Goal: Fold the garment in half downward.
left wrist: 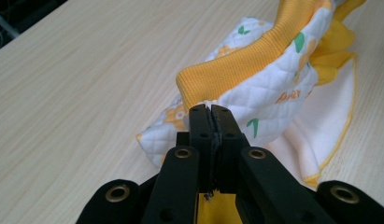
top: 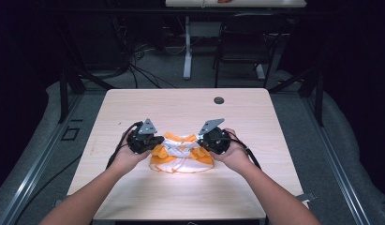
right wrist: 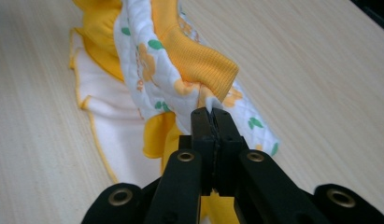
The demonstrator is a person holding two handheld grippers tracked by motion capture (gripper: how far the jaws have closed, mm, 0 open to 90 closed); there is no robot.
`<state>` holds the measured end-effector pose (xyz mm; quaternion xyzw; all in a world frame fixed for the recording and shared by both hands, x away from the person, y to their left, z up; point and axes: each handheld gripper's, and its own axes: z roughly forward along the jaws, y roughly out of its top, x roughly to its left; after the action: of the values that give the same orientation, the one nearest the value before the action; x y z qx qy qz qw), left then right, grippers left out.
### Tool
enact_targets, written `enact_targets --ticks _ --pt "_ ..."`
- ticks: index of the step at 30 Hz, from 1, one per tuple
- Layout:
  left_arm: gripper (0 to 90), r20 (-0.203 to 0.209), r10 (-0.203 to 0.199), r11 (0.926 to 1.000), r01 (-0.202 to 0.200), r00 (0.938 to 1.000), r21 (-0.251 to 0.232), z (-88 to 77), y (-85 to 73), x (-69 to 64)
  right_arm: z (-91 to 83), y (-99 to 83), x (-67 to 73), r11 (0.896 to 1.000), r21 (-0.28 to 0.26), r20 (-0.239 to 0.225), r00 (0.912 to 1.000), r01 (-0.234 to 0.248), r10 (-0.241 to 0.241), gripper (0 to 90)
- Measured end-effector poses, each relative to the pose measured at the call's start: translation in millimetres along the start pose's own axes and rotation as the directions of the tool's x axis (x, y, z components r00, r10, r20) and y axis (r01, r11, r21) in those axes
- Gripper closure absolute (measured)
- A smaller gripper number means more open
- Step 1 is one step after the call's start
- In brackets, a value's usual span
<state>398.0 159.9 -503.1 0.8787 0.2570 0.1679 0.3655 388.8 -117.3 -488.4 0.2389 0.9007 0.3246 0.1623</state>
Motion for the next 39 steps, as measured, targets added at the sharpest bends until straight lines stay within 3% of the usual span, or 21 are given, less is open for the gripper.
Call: enact_targets --ticks 7,8,11,16,20,31,37,39 --pt "88.3 0.028 -0.006 0.9999 0.007 0.9996 -0.01 2.3 -11.5 -8.0 2.2 -9.0 6.4 1.0 0.002 -0.011 0.9999 0.0 0.0 89.2" --pt "88.3 0.034 -0.007 0.9999 0.008 0.9994 -0.011 2.0 -13.3 -9.0 3.1 -11.1 7.7 1.0 -0.009 -0.025 0.9995 -0.02 0.019 89.2" --pt "88.3 0.05 -0.01 0.9999 0.011 0.9987 -0.011 2.8 -18.7 -12.1 5.1 -16.5 11.4 1.0 0.02 -0.025 0.9997 0.004 -0.003 89.1" --pt "88.2 0.066 -0.016 0.9997 0.017 0.9977 -0.017 4.5 -26.4 -19.0 7.0 -21.8 18.0 1.0 0.009 -0.045 0.999 -0.006 0.006 89.1" --pt "88.1 0.072 -0.013 0.9997 0.014 0.9973 -0.021 4.0 -29.6 -22.3 9.0 -27.0 23.0 0.999 0.035 -0.039 0.999 0.021 -0.02 89.1" --pt "86.8 0.113 0.006 1.0 -0.005 0.9936 -0.008 5.6 -41.0 -36.9 13.1 -45.3 31.3 1.0 0.016 -0.075 0.9968 -0.025 0.026 88.7" --pt "84.4 0.139 -0.005 0.9999 0.007 0.9903 -0.01 6.8 -45.2 -42.4 14.0 -50.0 34.2 0.999 0.022 -0.092 0.995 -0.036 0.038 87.5" --pt "80.6 0.142 -0.014 0.9997 0.017 0.9898 -0.019 3.4 -45.3 -42.8 10.2 -50.8 34.5 0.999 0.012 -0.109 0.9926 -0.053 0.054 82.5"
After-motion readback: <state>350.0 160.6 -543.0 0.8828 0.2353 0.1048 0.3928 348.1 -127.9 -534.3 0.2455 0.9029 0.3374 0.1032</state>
